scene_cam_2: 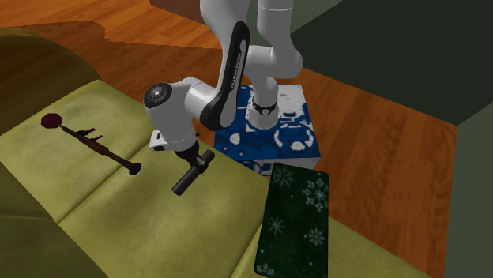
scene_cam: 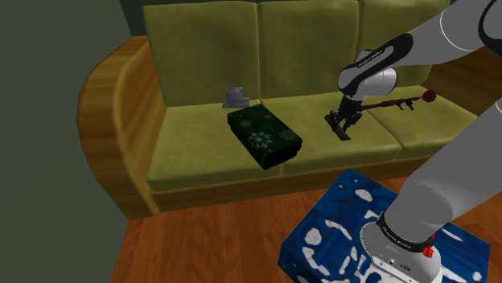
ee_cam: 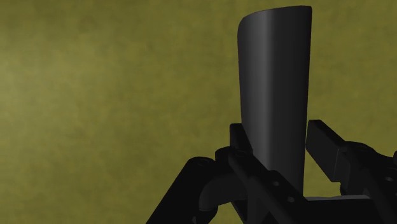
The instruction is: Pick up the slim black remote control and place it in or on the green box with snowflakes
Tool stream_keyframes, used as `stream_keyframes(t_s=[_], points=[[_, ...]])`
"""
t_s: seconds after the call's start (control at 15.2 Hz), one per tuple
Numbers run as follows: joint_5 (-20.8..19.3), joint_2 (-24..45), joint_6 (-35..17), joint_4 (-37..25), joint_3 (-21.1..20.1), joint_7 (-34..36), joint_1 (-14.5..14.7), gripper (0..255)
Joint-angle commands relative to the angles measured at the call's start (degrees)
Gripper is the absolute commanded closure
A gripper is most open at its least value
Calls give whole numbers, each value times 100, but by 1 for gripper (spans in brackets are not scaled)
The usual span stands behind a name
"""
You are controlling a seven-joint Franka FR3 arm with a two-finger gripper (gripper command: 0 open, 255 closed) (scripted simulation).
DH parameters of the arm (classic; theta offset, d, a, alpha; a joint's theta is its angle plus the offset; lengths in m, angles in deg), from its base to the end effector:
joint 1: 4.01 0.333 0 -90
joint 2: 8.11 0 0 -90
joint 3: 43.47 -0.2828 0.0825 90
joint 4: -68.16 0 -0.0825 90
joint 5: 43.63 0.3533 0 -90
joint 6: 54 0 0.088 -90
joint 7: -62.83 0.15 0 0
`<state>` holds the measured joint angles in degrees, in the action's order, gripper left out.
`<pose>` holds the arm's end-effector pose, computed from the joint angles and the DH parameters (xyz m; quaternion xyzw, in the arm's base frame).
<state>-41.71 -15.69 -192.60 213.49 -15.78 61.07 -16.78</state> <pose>0.3334 -0.2752 0.2632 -0.9391 0.3412 -0.0145 0.0391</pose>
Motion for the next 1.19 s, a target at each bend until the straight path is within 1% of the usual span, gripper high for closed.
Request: stream_keyframes(t_s=[0.0, 0.2, 0.66, 1.12], points=[[12, 16, -1, 6, -13, -6, 14, 255], [3, 4, -3, 18, -14, 3, 14, 255], [-274, -445, 600, -181, -97, 248, -58, 255], [-437, -808, 1198, -444, -192, 415, -109, 255]])
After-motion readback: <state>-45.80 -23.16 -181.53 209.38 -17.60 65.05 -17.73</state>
